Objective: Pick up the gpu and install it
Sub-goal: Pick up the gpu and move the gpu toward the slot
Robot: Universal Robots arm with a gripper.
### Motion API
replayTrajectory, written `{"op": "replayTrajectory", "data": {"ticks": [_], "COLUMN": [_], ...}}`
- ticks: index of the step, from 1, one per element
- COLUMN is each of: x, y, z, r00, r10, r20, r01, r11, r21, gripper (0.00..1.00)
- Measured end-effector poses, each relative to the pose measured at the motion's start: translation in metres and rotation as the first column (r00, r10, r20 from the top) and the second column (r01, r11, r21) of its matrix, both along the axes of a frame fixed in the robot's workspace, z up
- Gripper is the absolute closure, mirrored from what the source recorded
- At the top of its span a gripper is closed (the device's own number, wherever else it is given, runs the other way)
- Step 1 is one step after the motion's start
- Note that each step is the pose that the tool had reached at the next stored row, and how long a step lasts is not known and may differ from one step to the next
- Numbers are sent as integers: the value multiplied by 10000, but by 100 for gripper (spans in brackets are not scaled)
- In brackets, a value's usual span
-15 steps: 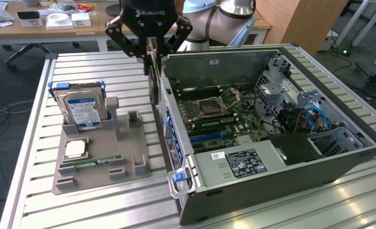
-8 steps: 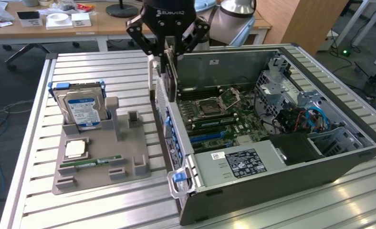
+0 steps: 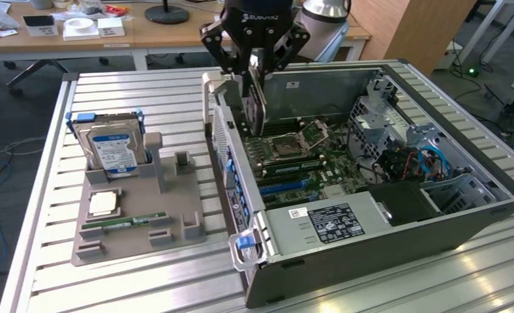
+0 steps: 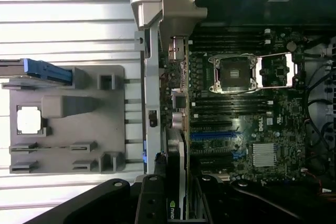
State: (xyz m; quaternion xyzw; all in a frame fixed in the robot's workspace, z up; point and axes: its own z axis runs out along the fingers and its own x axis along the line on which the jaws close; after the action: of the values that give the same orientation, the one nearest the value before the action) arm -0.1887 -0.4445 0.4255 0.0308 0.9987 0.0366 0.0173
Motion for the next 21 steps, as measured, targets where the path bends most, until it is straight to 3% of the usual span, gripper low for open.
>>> {"op": "replayTrajectory", "data": {"ticks": [9,21], "x": [338,832], "y": [0,0], "z": [0,0], "r00": [10000,10000], "r10": [0,-1], "r20": [0,-1], "r01": [0,1], "r11": [9999,9995], "r21": [163,326], "gripper": [73,73]}}
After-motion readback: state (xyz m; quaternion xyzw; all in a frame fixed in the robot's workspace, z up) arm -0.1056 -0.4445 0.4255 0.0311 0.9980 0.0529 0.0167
